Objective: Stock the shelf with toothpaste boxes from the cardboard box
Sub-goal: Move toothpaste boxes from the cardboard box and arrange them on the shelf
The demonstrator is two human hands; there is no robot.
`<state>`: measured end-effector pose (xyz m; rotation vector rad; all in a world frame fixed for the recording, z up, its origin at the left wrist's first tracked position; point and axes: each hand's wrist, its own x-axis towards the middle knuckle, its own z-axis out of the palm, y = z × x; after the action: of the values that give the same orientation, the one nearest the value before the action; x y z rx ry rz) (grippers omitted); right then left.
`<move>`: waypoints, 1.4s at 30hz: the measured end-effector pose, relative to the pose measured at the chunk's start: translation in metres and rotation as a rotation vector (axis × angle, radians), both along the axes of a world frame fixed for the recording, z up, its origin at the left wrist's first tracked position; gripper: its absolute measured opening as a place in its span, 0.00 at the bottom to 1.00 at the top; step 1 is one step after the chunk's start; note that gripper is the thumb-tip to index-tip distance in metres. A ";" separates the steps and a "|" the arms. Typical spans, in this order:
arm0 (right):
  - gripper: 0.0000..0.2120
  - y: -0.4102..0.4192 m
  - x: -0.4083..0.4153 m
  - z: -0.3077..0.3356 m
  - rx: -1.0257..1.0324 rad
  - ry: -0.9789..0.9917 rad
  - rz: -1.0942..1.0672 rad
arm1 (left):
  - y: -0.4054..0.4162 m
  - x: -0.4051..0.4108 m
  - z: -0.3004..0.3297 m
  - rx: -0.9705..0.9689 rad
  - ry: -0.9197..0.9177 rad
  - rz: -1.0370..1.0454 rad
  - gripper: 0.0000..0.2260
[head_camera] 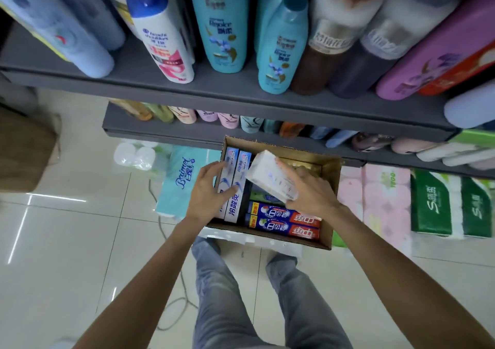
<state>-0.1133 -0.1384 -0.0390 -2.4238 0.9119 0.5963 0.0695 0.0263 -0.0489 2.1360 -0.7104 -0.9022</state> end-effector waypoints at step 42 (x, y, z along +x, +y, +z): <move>0.28 -0.005 -0.032 0.182 -0.621 -0.532 -0.056 | -0.051 0.082 0.213 -0.135 0.090 -0.575 0.27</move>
<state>-0.1453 -0.1437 0.1427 -2.8469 1.0193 -0.4165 0.1519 -0.0250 0.1642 1.7800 -1.3342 -1.1947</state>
